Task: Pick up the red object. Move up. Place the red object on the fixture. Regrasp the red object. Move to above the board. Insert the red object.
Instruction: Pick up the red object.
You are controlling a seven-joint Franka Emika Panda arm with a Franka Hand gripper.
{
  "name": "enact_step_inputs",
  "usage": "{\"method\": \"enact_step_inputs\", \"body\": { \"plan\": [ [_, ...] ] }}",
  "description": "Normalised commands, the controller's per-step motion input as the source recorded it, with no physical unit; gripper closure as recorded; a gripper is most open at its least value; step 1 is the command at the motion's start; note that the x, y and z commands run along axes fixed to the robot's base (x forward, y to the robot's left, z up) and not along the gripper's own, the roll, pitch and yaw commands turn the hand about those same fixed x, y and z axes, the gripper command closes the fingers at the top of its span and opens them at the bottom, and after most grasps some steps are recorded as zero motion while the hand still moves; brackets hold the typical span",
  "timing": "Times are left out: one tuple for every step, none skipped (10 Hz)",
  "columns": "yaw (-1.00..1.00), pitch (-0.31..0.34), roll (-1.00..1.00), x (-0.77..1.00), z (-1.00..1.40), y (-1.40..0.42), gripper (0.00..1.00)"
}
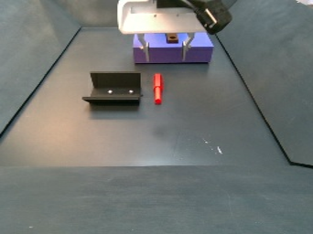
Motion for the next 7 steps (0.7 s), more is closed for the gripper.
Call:
{"method": "enact_step_inputs", "body": {
  "plan": [
    [0.06, 0.000, 0.18, 0.02, -0.29, -0.01, 0.00],
    [0.11, -0.004, 0.19, 0.05, -0.33, 0.00, 0.00],
    [0.08, 0.000, 0.18, 0.15, -0.37, 0.00, 0.00],
    [0.03, 0.000, 0.18, 0.16, -0.38, 0.00, 0.00],
    [0.00, 0.000, 0.19, 0.27, -0.32, 0.00, 0.00],
    [0.00, 0.011, 0.21, 0.29, -0.25, 0.00, 0.00],
    [0.00, 0.040, 0.19, 0.17, -0.10, 0.00, 0.00]
  ]
}}
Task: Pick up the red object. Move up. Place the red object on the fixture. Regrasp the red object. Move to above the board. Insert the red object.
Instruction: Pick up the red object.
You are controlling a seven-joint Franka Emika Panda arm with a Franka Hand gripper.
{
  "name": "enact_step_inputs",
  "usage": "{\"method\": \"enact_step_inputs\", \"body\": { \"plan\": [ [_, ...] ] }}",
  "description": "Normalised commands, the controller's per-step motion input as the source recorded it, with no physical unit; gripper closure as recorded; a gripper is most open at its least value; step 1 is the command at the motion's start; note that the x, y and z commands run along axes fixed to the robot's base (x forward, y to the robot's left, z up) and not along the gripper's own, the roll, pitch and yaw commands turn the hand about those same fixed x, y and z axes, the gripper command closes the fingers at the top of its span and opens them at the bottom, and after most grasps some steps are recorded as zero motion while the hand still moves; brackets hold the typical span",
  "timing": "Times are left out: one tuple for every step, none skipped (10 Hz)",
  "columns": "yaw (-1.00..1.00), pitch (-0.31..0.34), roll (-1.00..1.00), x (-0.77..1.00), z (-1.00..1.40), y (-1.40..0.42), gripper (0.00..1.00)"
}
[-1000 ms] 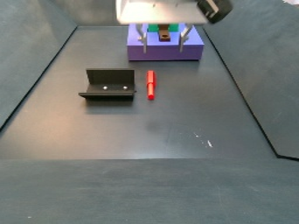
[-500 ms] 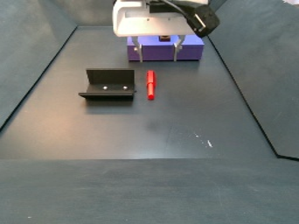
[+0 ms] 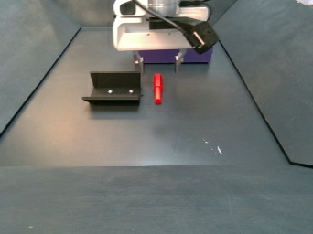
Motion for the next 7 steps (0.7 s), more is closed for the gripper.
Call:
{"method": "enact_step_inputs", "body": {
  "plan": [
    [0.00, 0.046, 0.15, 0.12, -0.06, 0.01, 0.00],
    [0.00, 0.014, 0.18, 0.00, -0.14, 0.02, 0.00],
    [-0.01, 0.004, 0.17, 0.00, -0.19, 0.05, 0.00],
    [-0.02, 0.003, 0.15, 0.00, -0.21, 0.08, 0.00],
    [-0.01, 0.000, 0.13, 0.00, -0.21, 0.06, 0.00],
    [-0.01, 0.000, 0.13, 0.00, -0.21, 0.07, 0.00],
    [0.00, 0.000, 0.10, 0.00, -0.21, 0.06, 0.00]
  ]
}}
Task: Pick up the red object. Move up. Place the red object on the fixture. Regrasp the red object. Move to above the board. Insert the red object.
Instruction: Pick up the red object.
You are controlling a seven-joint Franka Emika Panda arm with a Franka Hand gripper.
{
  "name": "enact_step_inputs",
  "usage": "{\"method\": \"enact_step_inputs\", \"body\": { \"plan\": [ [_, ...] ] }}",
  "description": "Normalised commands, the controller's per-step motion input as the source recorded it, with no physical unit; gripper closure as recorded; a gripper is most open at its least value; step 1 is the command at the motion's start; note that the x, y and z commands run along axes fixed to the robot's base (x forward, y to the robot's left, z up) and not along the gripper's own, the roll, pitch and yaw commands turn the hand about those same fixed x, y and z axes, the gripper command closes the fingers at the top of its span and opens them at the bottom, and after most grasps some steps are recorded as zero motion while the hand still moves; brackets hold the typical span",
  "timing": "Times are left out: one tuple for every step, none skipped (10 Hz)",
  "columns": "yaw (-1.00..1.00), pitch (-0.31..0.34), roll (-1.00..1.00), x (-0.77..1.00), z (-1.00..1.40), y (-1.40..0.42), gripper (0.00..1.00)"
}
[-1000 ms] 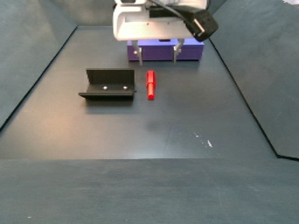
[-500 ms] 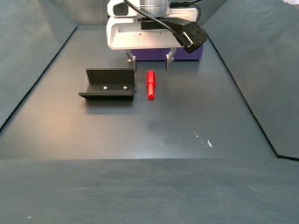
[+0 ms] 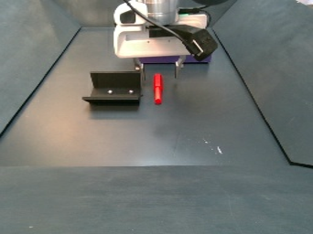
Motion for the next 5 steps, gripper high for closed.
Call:
{"method": "enact_step_inputs", "body": {
  "plan": [
    [0.00, 0.000, 0.06, 0.00, -0.19, 0.05, 0.00],
    [0.00, 0.000, 0.02, 0.00, -0.09, 0.02, 0.00],
    [0.00, 0.000, 0.00, 0.00, -0.05, 0.04, 0.00],
    [0.00, 0.000, 0.00, 0.00, -0.08, 0.02, 0.00],
    [0.02, 0.000, 0.00, 0.00, 0.00, 0.00, 0.00]
  ]
}}
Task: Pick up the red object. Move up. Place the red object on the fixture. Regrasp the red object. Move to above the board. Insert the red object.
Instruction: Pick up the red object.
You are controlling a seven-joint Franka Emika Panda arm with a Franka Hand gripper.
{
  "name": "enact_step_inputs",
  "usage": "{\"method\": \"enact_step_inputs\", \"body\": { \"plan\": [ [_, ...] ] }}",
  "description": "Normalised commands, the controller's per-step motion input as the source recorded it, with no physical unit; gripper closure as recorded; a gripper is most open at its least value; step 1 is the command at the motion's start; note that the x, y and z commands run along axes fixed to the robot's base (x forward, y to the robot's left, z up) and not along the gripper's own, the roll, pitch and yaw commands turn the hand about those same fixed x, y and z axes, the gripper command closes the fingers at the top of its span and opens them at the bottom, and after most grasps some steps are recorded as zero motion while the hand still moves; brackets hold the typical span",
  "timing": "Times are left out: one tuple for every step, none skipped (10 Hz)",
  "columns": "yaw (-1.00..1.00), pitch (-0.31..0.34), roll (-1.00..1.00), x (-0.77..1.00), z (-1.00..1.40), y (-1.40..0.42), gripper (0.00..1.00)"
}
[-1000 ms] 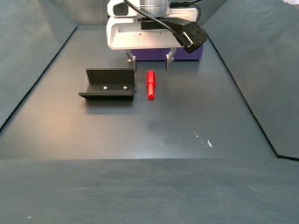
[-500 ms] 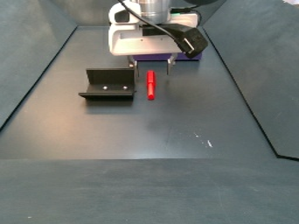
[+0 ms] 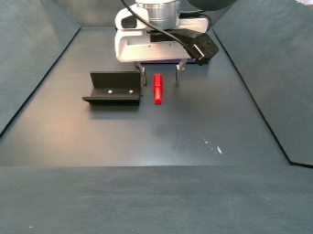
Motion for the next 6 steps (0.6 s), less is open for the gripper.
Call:
{"method": "enact_step_inputs", "body": {
  "plan": [
    [0.00, 0.000, 0.00, 0.00, 0.00, 0.00, 0.00],
    [0.00, 0.000, 0.00, 0.00, 0.00, 0.00, 1.00],
    [0.00, 0.000, 0.00, 0.00, 0.00, 0.00, 1.00],
    [0.00, 0.000, 0.00, 0.00, 0.00, 0.00, 1.00],
    [0.00, 0.000, 0.00, 0.00, 0.00, 0.00, 1.00],
    [0.00, 0.000, 0.00, 0.00, 0.00, 0.00, 1.00]
  ]
}}
